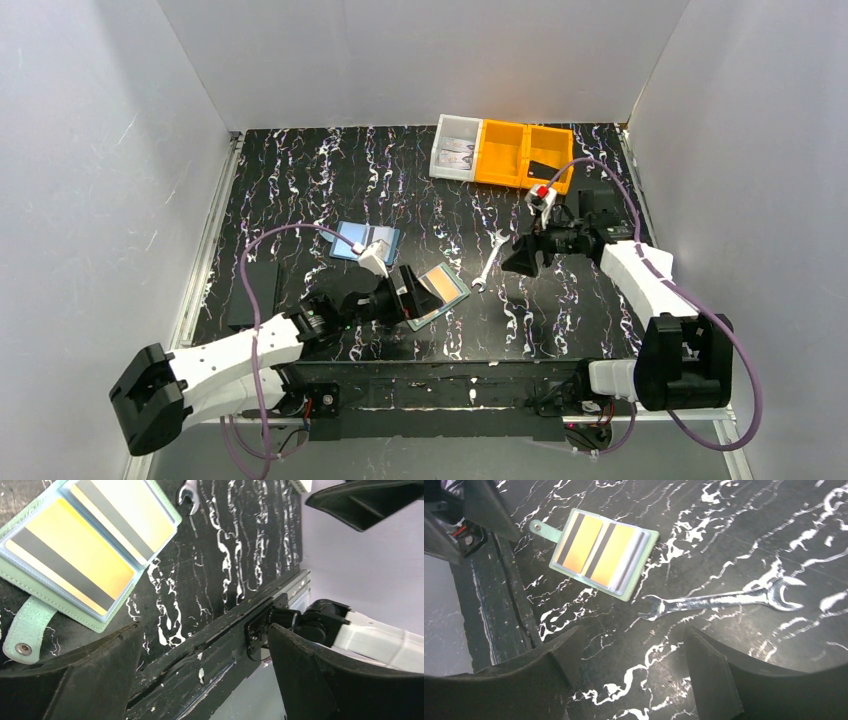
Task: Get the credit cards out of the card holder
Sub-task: Remove the credit card from the card holder.
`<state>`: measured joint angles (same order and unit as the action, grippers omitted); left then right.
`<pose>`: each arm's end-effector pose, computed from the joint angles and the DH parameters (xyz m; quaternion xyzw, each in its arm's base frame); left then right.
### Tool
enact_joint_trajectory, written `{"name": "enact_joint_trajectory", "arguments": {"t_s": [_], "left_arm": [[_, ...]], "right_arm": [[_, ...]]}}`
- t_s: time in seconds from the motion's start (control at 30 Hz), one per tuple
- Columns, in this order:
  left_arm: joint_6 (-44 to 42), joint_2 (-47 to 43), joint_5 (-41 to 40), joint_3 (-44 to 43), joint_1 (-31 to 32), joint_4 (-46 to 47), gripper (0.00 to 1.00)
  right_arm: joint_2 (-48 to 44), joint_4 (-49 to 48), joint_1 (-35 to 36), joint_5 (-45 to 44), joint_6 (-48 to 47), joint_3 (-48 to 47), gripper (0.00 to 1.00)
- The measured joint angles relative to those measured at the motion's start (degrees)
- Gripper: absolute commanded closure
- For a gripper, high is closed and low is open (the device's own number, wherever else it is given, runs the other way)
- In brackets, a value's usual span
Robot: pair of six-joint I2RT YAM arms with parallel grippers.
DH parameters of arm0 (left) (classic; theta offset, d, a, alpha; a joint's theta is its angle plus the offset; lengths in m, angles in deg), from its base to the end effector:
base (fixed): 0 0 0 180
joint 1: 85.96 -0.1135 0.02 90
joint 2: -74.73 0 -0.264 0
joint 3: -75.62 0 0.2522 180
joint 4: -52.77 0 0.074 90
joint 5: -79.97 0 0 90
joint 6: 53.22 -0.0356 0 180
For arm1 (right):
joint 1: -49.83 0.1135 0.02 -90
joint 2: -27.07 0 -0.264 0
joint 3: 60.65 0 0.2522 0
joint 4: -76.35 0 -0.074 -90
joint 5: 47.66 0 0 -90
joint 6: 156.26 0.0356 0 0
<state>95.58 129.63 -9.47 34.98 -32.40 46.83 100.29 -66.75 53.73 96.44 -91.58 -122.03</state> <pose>0.1277 -0.1736 0.2295 -0.0347 0.8194 -0.4776 0.3151 0.2506 0.0460 0.2432 -0.3653 0.7661 0.3599 0.3874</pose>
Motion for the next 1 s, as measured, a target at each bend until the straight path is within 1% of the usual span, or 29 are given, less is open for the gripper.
{"name": "enact_joint_trajectory", "arguments": {"t_s": [0.13,0.23,0.3,0.4,0.47,0.7,0.87,1.0], "left_arm": [[1.1,4.8,-1.6,-0.2,1.2,0.6,0.22],[1.9,8.3,-2.9,-0.3,1.4,0.9,0.3],[2.2,10.5,-3.9,-0.9,1.4,1.0,0.33],[2.6,13.3,-5.2,-2.4,1.4,1.5,0.36],[2.8,14.7,-5.8,-3.1,1.4,2.2,0.39],[3.9,16.7,-8.0,-3.5,1.4,4.4,0.41],[3.9,15.9,-9.2,-2.0,1.3,5.9,0.41],[3.5,12.8,-9.1,1.0,0.4,5.9,0.41]], "right_arm": [[0.3,-1.3,4.9,-1.6,2.5,0.0,0.36],[1.7,-4.6,8.4,-2.0,7.5,0.4,0.48],[3.2,-7.6,10.6,-2.2,12.0,1.2,0.53],[5.8,-11.6,13.2,-2.6,18.3,2.4,0.57],[7.9,-13.4,14.9,-3.1,21.7,2.5,0.58],[13.4,-16.7,20.3,-6.8,29.5,2.5,0.57],[13.9,-17.5,22.5,-9.2,31.7,2.5,0.55],[14.0,-17.8,22.6,-9.9,32.5,2.5,0.55]]}}
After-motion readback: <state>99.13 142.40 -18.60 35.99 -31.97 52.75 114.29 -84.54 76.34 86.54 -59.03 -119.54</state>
